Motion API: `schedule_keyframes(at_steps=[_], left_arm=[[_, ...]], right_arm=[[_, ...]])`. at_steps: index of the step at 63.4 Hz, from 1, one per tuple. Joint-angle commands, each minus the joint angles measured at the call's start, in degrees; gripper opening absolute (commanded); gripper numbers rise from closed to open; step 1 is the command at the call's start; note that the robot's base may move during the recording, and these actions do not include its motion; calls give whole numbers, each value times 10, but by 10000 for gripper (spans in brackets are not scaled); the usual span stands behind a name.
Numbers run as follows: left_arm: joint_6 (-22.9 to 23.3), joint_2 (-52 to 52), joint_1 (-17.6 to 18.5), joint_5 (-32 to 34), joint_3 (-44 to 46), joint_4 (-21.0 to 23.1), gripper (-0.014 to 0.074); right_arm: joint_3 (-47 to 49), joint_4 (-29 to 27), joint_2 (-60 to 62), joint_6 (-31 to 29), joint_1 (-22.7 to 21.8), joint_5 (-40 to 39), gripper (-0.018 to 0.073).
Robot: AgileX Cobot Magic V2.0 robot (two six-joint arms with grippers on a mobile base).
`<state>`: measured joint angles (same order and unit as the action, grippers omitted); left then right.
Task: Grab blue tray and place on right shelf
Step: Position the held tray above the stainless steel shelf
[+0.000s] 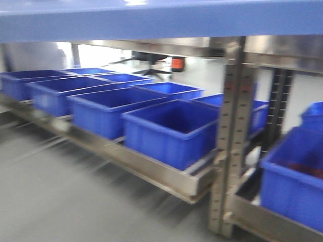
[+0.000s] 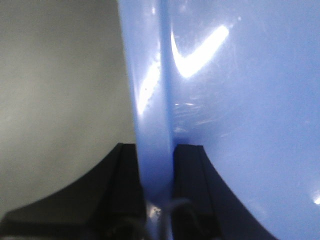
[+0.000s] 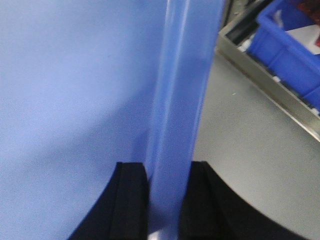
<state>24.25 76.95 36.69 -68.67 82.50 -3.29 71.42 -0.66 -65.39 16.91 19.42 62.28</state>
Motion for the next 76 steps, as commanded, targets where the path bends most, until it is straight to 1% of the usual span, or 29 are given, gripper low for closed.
schedule_keyframes(at_steps=[1,76], left_arm=[[-18,-16,4,-36,14,-29,-48],[-18,-16,4,-36,14,-25,-48]], right_arm=[[18,36,14,-9,-5,-35,68],[18,36,14,-9,-5,-35,68]])
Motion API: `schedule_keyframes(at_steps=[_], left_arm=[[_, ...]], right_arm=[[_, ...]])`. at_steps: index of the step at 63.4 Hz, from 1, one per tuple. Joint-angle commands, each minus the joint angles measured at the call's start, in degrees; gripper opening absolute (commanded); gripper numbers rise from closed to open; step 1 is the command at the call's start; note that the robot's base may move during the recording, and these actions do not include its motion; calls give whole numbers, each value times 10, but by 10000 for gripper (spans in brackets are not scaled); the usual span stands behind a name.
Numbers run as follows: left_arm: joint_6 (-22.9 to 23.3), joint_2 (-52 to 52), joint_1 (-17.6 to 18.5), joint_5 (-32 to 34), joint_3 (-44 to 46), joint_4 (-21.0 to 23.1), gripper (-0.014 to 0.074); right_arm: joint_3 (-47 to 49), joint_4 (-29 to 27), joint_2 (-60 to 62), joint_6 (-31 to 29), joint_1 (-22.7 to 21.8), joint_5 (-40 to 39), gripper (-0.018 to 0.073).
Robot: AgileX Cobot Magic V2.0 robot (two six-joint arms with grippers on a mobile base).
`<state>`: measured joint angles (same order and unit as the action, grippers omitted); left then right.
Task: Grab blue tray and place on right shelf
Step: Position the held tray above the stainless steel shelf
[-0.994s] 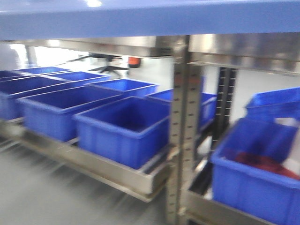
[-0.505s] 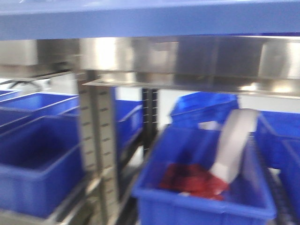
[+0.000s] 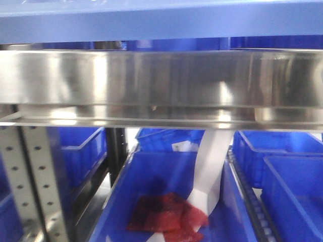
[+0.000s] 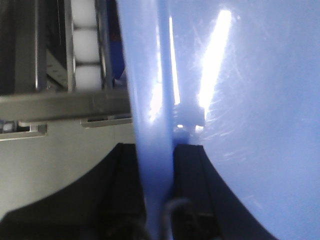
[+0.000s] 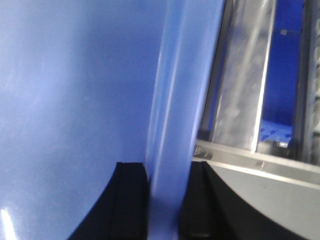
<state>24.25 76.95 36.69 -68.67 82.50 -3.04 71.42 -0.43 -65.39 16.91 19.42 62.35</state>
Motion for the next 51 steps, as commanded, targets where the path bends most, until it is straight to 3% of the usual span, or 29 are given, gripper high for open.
schedule_keyframes(at_steps=[1,51], left_arm=[[-18,-16,4,-36,14,-28,-48],[-18,-16,4,-36,14,-28,-48]], right_arm=[[18,33,14,-9,-5,-36,68],[18,33,14,-9,-5,-36,68]])
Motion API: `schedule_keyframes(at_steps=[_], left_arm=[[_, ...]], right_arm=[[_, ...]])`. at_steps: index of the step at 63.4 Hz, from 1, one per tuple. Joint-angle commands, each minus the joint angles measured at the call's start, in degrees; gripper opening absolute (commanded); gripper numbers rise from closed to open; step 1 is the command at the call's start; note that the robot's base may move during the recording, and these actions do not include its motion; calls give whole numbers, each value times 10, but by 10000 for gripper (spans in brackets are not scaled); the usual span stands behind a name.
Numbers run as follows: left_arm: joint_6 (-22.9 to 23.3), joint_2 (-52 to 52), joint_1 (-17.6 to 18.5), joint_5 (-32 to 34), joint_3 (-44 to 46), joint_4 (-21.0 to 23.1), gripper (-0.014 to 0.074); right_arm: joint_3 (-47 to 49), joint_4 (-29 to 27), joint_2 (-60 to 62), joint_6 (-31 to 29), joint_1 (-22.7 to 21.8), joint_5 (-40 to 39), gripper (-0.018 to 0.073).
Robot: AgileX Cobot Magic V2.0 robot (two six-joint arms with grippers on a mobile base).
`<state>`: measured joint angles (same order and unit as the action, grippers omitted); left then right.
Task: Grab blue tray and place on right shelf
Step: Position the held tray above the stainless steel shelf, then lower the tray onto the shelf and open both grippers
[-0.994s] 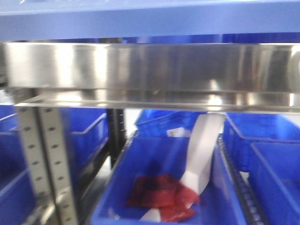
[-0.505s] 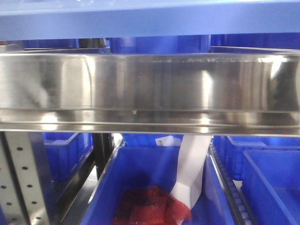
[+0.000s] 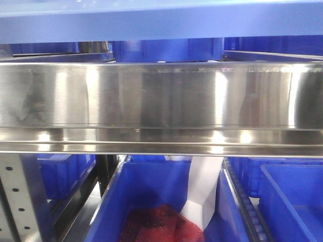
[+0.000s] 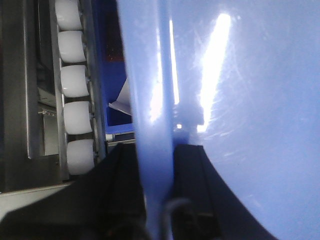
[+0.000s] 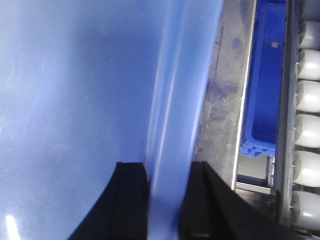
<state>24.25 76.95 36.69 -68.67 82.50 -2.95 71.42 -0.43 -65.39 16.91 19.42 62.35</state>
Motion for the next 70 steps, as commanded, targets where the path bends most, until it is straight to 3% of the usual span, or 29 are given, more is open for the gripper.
schedule_keyframes(at_steps=[1,70], left_arm=[[-18,-16,4,-36,14,-29,-48],[-18,-16,4,-32,14,-19,-48]], right_arm=[[18,33,14,-9,-5,-36,68],[18,33,14,-9,-5,-40,68]])
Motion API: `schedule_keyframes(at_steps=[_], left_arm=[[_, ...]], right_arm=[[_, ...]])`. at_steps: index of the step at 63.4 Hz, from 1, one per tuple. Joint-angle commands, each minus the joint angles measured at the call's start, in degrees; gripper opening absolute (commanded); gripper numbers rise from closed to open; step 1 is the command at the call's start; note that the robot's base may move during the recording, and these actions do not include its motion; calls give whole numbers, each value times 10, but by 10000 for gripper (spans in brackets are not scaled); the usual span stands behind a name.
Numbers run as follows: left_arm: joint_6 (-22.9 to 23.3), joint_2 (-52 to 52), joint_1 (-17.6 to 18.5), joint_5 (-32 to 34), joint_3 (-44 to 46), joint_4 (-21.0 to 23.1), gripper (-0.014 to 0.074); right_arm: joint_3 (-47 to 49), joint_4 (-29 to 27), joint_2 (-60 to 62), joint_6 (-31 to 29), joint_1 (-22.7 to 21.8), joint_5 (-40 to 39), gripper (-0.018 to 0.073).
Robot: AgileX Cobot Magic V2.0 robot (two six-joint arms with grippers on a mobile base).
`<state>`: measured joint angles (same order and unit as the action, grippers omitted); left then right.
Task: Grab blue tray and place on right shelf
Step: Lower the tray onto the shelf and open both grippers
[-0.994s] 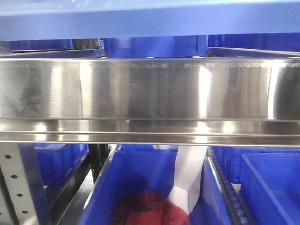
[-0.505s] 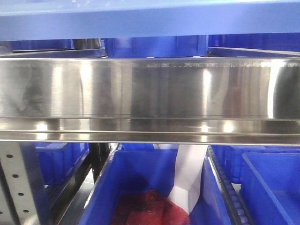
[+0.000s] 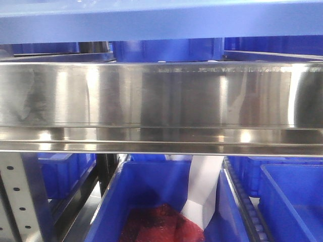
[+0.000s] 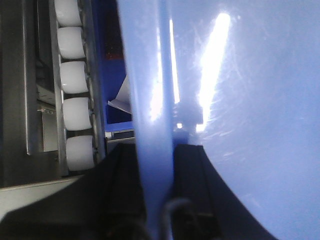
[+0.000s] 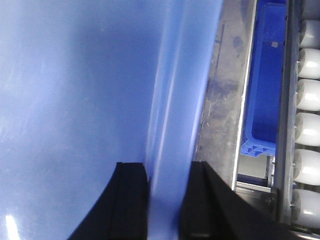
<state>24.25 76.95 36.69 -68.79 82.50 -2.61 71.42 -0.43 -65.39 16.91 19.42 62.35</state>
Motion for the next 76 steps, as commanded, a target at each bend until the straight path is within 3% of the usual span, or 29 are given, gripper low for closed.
schedule_keyframes(at_steps=[1,7,15,39,58,66,76], left_arm=[[-18,-16,4,-31,14,-24,-48],[-20,-16,4,-30,16,-26,-48],[-59,-13,-1,-15,27,-30,-48],[-84,116,-102,-10,219,-27,-48],[-98,216,-147,0,225,1,-48],[-98,244,-155,10,225,26,-48],[-98,261,-155,15,227,26,-31]], right_arm=[[18,33,14,-9,-5,-41,68],[19,33,14,-10,-5,-40,68],[34,33,7,-22,-5,-47,68],[222,33,-135,-35,-5,-41,68],[242,33,-247,-35,-5,-49,68],[242,33,-273,-35,-5,-49,68],[242,33,-289,-35,-5,-50,84]])
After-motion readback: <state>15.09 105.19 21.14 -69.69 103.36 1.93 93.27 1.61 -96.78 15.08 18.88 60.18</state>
